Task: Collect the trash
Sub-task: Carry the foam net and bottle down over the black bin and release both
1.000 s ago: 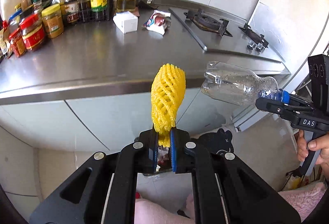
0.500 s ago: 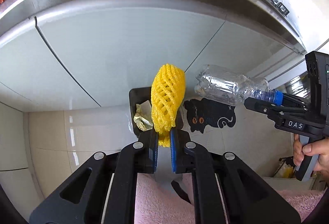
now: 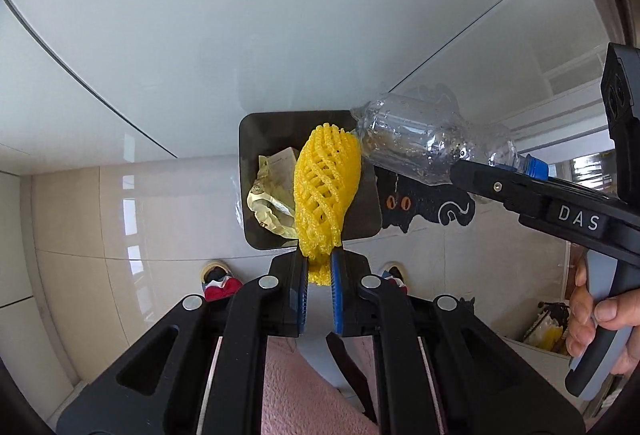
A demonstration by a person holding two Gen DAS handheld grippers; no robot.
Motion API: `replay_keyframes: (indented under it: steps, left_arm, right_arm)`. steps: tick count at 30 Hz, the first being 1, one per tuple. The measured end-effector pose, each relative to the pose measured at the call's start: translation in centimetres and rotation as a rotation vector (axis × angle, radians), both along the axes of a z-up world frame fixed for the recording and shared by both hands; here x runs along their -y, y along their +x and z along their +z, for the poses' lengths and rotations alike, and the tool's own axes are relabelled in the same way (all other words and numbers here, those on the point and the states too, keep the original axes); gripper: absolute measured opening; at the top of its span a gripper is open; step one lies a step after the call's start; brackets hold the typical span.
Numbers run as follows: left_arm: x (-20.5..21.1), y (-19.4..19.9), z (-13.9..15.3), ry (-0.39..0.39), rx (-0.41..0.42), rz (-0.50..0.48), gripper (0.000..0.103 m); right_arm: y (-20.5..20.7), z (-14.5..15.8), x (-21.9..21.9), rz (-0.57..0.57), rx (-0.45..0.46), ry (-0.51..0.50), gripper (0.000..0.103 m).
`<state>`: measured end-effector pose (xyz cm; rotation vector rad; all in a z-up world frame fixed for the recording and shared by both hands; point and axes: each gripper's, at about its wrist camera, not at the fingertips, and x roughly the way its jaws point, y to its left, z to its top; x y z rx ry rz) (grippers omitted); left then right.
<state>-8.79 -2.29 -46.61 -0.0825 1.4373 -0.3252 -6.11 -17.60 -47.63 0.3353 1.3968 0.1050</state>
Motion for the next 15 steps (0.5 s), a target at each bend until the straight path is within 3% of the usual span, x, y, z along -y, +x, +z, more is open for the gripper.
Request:
replay_keyframes:
  steps: [6,14,15]
  left_arm:
    - [0.3,1.8,-3.4,0.0,-0.047,0.002,0.008]
    - [0.7,3.5,-4.6,-0.004,-0.064,-0.014,0.01]
    - [0.6,3.6,-4.6,-0.009,-0.066,-0.007,0.015]
  right_arm:
    - [1.9,-3.4,-0.3,-0.023,-0.069,-0.038,0.058]
    - [3.3,-5.4,-0.2,-0.091,-0.123,0.014,0.06]
    - [3.6,-5.6,-0.3,-0.098,-0.127,0.022,0.06]
